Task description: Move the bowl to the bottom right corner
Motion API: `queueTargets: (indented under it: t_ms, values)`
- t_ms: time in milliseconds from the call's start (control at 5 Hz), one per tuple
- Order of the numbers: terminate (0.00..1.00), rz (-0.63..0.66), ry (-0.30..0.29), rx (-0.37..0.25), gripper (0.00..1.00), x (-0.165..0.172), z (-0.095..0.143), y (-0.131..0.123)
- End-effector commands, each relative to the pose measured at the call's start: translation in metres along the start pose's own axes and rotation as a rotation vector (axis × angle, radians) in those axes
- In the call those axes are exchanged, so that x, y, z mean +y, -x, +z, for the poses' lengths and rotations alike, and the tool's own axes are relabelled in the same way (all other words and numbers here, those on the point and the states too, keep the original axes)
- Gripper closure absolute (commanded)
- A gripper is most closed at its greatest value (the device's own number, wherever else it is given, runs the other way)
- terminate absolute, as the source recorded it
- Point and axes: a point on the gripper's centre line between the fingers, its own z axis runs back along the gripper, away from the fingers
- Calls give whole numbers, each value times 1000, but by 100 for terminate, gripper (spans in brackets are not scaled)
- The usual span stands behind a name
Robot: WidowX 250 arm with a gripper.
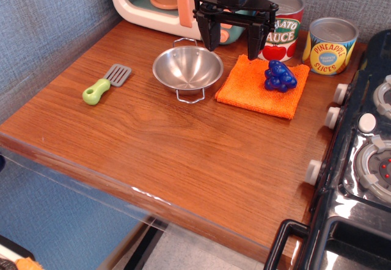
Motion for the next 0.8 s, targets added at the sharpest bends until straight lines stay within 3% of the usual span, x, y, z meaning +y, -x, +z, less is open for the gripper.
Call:
queueTargets:
  t_ms: [0, 600]
  values:
    - [0, 0, 0, 0, 0, 0, 0, 0]
    - [0, 139, 4, -8, 0, 35, 0, 19]
